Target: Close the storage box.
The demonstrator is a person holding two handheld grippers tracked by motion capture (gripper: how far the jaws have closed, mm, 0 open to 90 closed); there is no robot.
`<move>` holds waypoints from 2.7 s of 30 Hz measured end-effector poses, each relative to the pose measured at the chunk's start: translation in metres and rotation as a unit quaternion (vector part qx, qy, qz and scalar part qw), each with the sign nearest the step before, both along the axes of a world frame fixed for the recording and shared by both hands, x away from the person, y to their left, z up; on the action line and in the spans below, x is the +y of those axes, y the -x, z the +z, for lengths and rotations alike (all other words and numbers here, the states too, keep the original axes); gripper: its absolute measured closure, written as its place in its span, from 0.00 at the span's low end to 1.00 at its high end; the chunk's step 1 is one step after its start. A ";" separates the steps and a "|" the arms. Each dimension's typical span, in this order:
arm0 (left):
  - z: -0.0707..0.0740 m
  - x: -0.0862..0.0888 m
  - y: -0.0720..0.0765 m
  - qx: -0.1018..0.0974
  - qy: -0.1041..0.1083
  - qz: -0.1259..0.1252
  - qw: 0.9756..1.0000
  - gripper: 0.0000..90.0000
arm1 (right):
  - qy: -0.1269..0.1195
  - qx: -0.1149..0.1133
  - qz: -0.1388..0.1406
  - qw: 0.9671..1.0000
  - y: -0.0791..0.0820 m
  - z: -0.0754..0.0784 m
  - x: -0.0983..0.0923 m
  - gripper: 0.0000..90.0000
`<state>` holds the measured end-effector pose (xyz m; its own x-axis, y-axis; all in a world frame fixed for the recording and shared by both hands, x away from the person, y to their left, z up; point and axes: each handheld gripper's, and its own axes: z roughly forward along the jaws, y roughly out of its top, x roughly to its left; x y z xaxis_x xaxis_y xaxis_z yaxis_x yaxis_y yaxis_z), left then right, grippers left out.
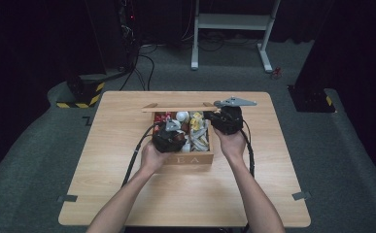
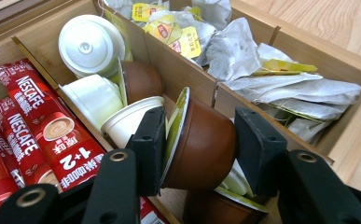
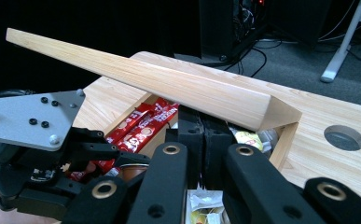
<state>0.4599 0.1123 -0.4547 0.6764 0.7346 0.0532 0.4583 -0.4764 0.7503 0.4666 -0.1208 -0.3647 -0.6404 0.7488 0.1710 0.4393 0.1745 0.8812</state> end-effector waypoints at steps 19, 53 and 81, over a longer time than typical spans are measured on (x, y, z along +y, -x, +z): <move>0.018 0.011 0.008 -0.016 0.040 0.000 0.999 0.63 | 0.002 0.001 0.000 1.000 -0.001 -0.001 0.002 0.98; 0.049 0.043 0.032 -0.041 0.100 0.006 0.994 0.63 | 0.002 0.004 0.000 1.000 -0.003 0.000 0.002 0.98; 0.054 0.088 0.053 -0.066 0.117 0.032 0.990 0.64 | 0.003 0.007 0.000 1.000 -0.004 -0.001 0.004 0.98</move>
